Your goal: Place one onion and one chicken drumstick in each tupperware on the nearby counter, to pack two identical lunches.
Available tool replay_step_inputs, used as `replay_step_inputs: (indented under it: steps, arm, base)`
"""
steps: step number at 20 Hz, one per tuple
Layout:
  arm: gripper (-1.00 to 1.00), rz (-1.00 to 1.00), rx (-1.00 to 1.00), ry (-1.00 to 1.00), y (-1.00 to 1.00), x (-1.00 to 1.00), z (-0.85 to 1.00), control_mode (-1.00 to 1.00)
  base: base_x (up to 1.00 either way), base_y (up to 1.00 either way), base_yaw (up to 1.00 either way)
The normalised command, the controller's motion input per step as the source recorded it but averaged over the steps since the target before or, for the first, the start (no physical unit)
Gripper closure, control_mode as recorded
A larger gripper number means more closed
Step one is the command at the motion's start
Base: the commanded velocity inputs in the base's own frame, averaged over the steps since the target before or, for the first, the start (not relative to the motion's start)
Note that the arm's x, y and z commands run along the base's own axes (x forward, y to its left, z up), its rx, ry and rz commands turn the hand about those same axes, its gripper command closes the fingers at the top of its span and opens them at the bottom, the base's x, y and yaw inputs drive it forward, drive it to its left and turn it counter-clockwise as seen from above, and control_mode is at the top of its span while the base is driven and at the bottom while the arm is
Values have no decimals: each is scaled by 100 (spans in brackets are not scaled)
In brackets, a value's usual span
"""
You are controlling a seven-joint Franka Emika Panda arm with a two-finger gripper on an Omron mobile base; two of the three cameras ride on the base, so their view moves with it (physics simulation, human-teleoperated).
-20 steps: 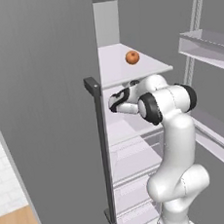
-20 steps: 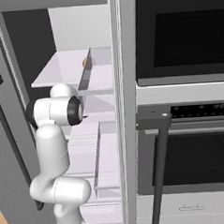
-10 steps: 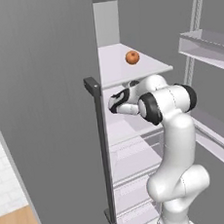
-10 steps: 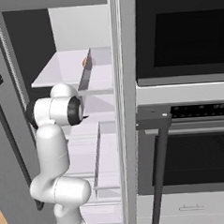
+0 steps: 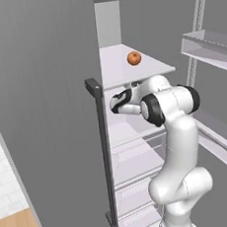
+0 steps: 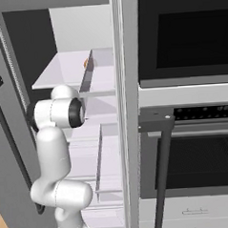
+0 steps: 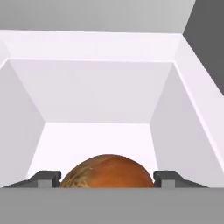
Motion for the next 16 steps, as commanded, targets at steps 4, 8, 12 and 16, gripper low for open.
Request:
replay_step_inputs:
  steps: [4,8,12,16]
  arm:
    - [100,0,5,-1,0,-72,-11,-100]
    - [100,0,5,-11,0,-100,-1,-100]
    - [100,-1,3,-16,-13,-98,3,-100]
    - [100,-13,0,-4,-42,-88,53,-100]
  base:
    - [0,0,0]
    - [0,0,0]
    - [0,0,0]
    - [0,0,0]
